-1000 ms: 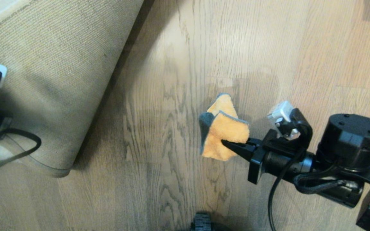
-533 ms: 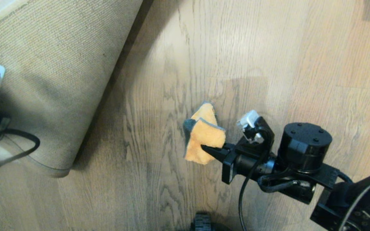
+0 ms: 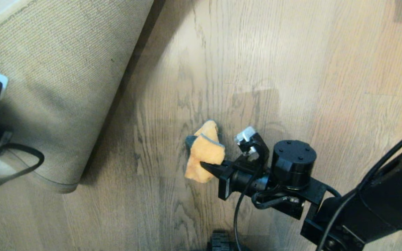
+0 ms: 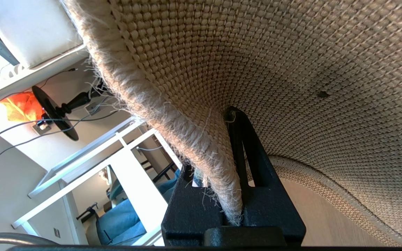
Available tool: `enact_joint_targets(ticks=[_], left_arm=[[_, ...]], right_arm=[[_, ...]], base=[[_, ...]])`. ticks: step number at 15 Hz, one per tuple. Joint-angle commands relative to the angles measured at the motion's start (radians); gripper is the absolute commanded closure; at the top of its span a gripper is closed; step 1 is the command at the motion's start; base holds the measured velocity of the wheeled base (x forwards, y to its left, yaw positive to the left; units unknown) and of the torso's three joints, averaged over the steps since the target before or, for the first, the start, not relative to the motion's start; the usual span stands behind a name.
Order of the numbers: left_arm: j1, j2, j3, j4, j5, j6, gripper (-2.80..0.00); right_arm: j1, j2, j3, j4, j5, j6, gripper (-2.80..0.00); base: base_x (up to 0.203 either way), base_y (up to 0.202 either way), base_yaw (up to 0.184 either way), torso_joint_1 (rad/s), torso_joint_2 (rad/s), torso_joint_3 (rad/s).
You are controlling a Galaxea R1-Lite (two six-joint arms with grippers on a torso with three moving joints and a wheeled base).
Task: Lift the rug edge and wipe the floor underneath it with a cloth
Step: Wipe the floor under the carpet with a rag
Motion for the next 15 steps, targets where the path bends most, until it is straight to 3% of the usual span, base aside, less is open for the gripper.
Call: enact_joint_targets(ticks=[1, 6, 8, 11, 15], left_arm=[[0.000, 0.008, 0.001, -0.004, 0.006, 0.004, 0.00], [0.001, 0.016, 0.001, -0.004, 0.006, 0.004, 0.00], [0.001, 0.022, 0.001, -0.004, 0.007, 0.004, 0.00], [0.000, 0.034, 0.001, -0.004, 0.006, 0.003, 0.00], [0.001, 0.044, 0.002, -0.004, 0.006, 0.003, 0.00]], right_arm=[[0.042, 0.074, -0.045, -0.010, -0.021, 0.009, 0.00], [0.118, 0.178, -0.182, -0.011, -0.070, 0.060, 0.00], [0.122, 0.225, -0.253, -0.020, -0.098, 0.059, 0.00], [0.119, 0.278, -0.358, -0.021, -0.203, 0.063, 0.00], [0.095, 0.304, -0.393, -0.061, -0.230, 0.060, 0.00]], base=[[0.000, 0.000, 0.000, 0.000, 0.00, 0.000], [0.000, 0.000, 0.000, 0.000, 0.00, 0.000], [0.000, 0.000, 0.000, 0.000, 0.00, 0.000], [0.000, 0.000, 0.000, 0.000, 0.00, 0.000], [0.000, 0.000, 0.000, 0.000, 0.00, 0.000]])
